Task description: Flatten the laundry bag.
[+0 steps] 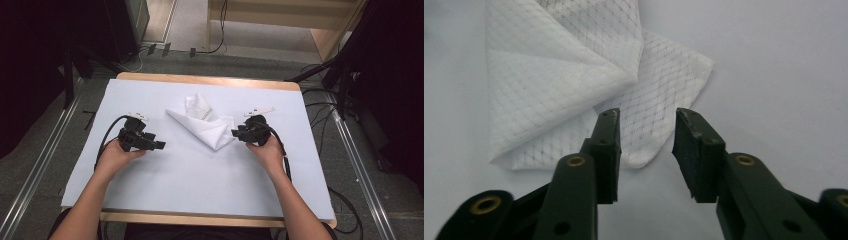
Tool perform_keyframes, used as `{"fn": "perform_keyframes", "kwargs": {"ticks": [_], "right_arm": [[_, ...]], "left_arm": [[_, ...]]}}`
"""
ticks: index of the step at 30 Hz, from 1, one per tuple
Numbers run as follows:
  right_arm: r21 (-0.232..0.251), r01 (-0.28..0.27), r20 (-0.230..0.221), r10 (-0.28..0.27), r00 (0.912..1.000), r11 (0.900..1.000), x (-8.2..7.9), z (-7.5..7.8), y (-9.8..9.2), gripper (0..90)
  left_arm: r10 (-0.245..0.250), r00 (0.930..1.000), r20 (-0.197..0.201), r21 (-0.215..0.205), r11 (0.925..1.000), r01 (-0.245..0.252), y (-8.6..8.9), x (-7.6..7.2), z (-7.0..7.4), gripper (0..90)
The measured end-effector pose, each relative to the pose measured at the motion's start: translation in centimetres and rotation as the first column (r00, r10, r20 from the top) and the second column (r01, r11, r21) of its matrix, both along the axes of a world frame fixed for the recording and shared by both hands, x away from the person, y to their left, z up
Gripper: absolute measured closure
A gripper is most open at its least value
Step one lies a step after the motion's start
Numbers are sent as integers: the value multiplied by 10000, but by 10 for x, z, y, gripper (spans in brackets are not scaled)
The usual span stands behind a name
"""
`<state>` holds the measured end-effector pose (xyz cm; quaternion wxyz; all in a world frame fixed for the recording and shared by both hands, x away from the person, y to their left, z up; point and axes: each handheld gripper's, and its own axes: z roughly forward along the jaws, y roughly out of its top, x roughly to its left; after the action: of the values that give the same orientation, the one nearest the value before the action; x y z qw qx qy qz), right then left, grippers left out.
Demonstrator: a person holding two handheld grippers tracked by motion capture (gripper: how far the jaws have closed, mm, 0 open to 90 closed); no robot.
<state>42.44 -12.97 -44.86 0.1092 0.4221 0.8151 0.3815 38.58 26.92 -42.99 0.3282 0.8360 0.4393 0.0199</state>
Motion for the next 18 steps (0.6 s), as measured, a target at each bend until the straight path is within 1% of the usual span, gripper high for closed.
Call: {"fn": "perform_keyframes", "kwargs": {"ticks": [3,7,8,9,11,12,14,15,16,18], "right_arm": [[53,-28,-191,29,9998,10000,5,-1,1,762],[108,-42,-361,45,9993,9999,12,-4,5,818],[112,-28,-342,32,9994,9999,14,-5,5,833],[108,-89,-475,94,9988,9999,16,-6,7,846],[2,-90,-537,90,9985,10000,20,-7,10,890],[29,-96,-507,97,9987,10000,21,-9,11,900],[12,-167,-691,168,9975,9999,23,-13,13,900],[-107,-178,-781,169,9968,9998,23,-16,16,900],[-262,-258,-804,236,9965,9993,23,-18,17,900],[-363,-329,-748,301,9967,9988,22,-20,21,900]], "left_arm": [[-11,10000,30,59,10000,11,2,-2,0,360],[79,10000,54,22,10000,-79,3,-3,0,361],[47,10000,71,72,10000,-48,4,-3,1,360],[68,10000,71,60,10000,-69,4,-3,1,360],[138,9999,89,44,9999,-138,5,-4,1,361],[153,9998,122,29,9999,-153,5,-4,1,361],[177,9997,140,-12,9998,-177,6,-4,2,361],[121,9998,132,17,9999,-121,7,-4,2,361],[173,9997,174,46,9998,-174,7,-4,2,361],[216,9997,148,11,9998,-217,8,-3,2,361]]}}
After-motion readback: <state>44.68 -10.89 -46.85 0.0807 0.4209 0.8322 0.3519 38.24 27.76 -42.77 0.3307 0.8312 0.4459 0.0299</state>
